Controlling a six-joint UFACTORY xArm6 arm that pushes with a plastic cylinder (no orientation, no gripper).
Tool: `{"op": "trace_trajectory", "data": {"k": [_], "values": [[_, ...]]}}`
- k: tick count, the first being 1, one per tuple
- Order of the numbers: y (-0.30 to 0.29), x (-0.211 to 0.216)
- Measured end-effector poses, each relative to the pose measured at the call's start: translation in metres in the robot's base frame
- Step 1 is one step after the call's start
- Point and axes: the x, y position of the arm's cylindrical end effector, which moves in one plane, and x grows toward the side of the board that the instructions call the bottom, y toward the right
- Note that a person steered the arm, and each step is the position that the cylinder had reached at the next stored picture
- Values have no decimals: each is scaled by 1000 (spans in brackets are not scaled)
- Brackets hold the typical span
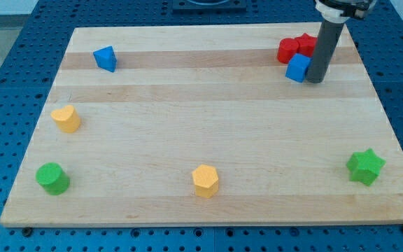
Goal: Move the green star below to the blue cube
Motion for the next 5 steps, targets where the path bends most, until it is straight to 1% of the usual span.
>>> {"op": "trace_trajectory", "data": {"k": [1, 3, 5], "values": [[0, 14], [-6, 238], [0, 259]]}}
